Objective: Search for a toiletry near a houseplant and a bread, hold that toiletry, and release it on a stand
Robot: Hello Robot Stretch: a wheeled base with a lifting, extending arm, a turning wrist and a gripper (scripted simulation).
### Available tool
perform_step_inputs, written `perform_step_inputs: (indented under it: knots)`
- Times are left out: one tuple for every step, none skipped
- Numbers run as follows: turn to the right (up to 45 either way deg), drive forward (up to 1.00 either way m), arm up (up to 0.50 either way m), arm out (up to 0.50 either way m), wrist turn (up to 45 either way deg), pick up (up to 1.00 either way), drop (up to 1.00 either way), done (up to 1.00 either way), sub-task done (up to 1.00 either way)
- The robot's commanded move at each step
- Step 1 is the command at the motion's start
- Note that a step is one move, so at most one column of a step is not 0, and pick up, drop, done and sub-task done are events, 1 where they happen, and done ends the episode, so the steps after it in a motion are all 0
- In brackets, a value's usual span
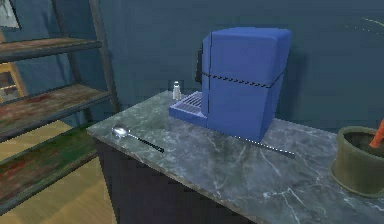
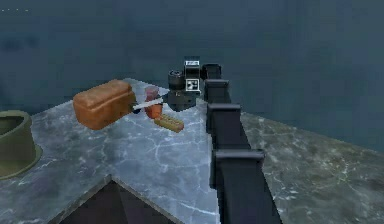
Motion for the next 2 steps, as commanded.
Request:
perform_step_inputs:
  knots:
    - [0.0, 0.0, 0.02, 0.0, 0.0, 0.0, 0.0, 0.0, 0.0]
    - [0.0, 0.0, 0.0, 0.0, -45.0, 0.0, 0.0, 0.0, 0.0]
